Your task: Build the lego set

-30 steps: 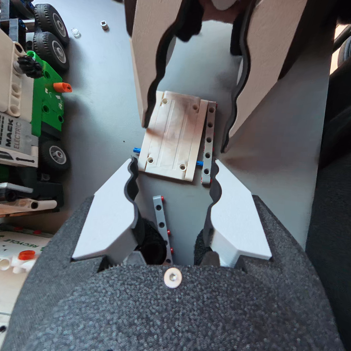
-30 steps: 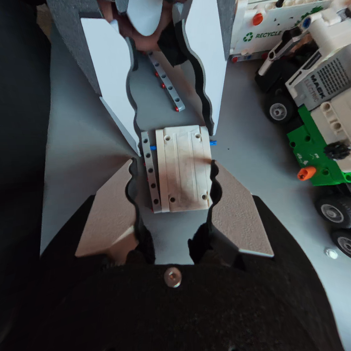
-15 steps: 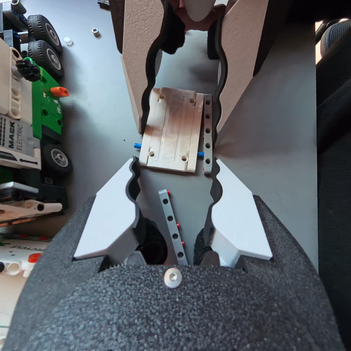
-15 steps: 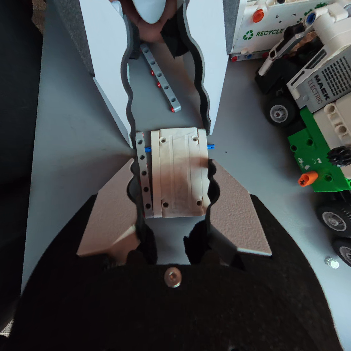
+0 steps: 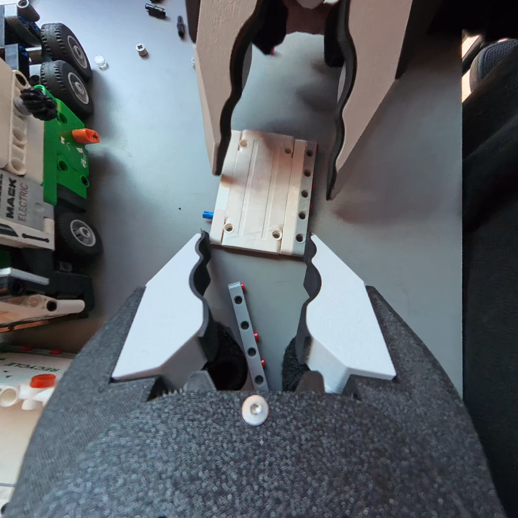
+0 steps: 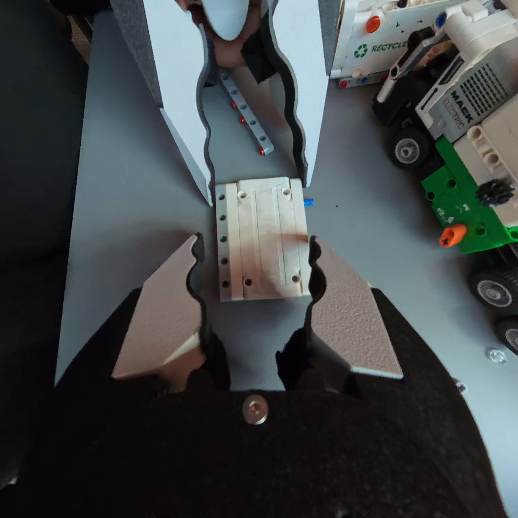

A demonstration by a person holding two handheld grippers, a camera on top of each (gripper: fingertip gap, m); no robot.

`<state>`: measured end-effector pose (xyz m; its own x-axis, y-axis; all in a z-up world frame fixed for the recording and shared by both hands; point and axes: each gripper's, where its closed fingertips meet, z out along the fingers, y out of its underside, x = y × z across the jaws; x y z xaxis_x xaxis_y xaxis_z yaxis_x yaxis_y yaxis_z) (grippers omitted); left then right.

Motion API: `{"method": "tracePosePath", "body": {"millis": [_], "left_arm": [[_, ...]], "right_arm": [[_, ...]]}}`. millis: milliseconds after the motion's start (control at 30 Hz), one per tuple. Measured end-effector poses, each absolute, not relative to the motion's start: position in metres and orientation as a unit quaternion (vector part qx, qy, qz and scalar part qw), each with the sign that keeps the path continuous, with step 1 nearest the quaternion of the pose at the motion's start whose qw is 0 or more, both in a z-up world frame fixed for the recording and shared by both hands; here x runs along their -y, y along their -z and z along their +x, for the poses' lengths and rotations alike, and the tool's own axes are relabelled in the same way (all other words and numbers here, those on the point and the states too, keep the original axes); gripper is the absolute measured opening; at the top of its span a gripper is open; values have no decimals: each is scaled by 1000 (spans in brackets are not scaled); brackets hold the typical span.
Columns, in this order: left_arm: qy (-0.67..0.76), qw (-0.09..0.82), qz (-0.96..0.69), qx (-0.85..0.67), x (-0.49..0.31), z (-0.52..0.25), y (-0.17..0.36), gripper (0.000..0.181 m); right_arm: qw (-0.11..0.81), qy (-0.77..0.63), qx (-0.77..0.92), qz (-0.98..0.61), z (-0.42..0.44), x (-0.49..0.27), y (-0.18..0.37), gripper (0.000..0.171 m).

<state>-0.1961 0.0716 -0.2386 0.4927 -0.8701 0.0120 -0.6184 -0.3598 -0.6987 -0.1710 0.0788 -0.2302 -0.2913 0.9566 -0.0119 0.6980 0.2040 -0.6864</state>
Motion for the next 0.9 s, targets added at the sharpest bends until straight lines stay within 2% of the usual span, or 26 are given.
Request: {"method": "tracePosePath", "body": {"millis": [33, 167, 333, 467, 567, 600, 700, 900], "left_arm": [[193, 323, -801, -466, -72, -196, 239, 65], [194, 321, -800, -469, -71, -196, 239, 65], [169, 328, -806, -464, -75, -201, 236, 64], [172, 376, -800, -435, -70, -202, 215, 57], [204, 347, -805, -436, -43, -197, 217, 30], [198, 333, -807, -445, -35, -196, 223, 27], [177, 322, -816, -447, -30, -191, 237, 24], [93, 367, -831, -408, -59, -205, 235, 25]], "right_arm": [[215, -295, 745, -559, -166, -81, 232, 73], [228, -291, 742, -560, -162, -85, 236, 67], [231, -282, 732, -576, -162, -88, 235, 67], [254, -311, 681, -612, -153, -97, 221, 70], [226, -301, 662, -649, -140, -101, 233, 72], [233, -305, 659, -647, -141, -99, 233, 72], [226, -310, 668, -638, -140, -85, 233, 68], [226, -321, 671, -628, -139, -50, 233, 69]]}}
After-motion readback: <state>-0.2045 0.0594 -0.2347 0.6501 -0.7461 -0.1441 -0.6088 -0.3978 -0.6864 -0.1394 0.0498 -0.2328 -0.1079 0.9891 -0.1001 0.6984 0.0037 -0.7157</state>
